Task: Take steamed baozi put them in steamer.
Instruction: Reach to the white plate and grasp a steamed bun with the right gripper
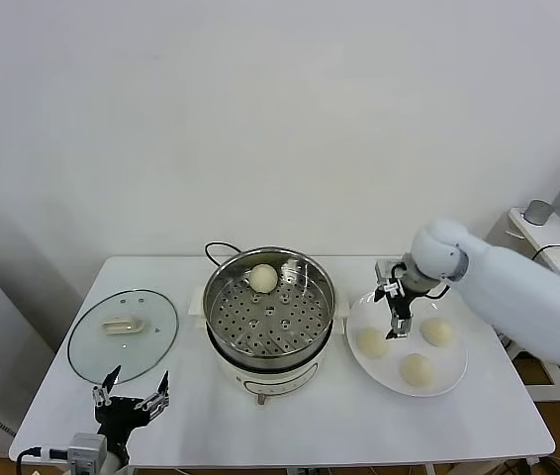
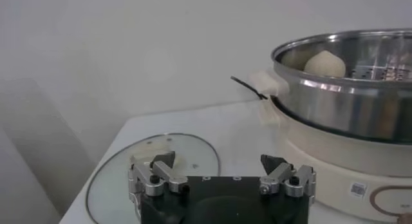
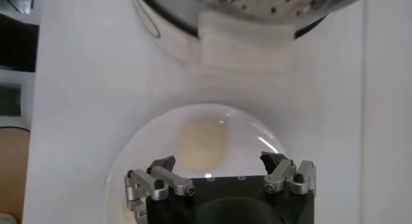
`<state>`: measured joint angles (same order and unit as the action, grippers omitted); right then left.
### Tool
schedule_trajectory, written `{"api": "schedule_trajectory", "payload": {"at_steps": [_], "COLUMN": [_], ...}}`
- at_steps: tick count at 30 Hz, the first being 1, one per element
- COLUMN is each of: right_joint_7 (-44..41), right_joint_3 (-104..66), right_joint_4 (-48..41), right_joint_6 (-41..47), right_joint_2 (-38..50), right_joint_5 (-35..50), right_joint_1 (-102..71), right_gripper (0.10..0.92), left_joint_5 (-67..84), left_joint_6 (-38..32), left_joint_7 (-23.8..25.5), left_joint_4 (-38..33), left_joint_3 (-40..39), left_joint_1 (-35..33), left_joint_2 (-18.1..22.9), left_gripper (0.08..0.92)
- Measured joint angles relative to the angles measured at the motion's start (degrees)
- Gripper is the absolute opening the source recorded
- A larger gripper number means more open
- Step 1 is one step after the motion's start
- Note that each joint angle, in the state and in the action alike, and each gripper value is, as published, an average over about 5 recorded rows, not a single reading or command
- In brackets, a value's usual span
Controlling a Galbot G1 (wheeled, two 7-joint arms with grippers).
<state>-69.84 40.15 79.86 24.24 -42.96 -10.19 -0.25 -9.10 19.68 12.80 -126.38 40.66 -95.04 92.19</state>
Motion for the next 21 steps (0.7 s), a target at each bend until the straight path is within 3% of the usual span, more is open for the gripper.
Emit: {"api": "schedule_trajectory", "payload": {"at_steps": [21], "right_joint_7": [3.31], "right_joint_3": [-3.23], "right_joint_4": [-7.15], "right_joint_6": [-0.25], "right_joint_2": [-5.41], "right_joint_5": [-4.06], "right_joint_1": [-6.63], "right_gripper": [0.823], "left_joint_5": [-0.16], "left_joint_6": [0.26], "left_joint_7": [0.32], "left_joint_4": [0.92], "left_joint_3": [0.37], "left_joint_1": [0.41], "left_joint_2": [0.00], "left_gripper": [0.823]}}
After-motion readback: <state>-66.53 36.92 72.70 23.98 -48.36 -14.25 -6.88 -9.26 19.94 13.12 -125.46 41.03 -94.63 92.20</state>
